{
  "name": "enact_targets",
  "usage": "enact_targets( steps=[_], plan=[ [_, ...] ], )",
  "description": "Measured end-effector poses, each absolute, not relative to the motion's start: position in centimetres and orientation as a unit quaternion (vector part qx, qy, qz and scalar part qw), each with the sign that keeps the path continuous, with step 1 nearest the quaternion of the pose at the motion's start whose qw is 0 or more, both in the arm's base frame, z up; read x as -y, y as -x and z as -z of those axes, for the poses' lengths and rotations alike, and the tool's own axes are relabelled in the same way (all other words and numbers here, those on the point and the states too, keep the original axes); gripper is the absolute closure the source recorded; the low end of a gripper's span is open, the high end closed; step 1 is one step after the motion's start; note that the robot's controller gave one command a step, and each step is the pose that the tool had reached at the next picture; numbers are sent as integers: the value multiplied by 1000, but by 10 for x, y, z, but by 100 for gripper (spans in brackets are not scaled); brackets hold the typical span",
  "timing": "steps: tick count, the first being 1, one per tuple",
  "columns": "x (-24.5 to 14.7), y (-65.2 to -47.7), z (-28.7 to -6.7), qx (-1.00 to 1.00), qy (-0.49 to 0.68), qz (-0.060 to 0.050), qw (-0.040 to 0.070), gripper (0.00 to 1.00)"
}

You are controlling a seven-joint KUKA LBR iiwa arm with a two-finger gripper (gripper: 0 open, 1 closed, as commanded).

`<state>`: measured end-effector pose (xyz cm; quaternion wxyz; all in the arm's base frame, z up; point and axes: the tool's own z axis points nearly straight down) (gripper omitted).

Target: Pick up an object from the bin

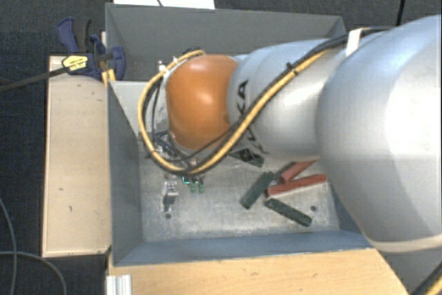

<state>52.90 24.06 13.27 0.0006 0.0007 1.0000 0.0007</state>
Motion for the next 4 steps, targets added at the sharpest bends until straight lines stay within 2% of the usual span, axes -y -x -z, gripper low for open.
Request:
enact_targets(
  steps=[1, 2, 3, 4],
  plan=[
    [-204, -554, -156, -1000, -30, -1, 0, 0],
    [-195, -570, -197, -1000, 31, 0, 1, 0],
    [-168, -553, -158, -990, 139, -1, 5, 0],
    [-148, -558, -109, -986, 165, 0, 1, 0]
  ],
)
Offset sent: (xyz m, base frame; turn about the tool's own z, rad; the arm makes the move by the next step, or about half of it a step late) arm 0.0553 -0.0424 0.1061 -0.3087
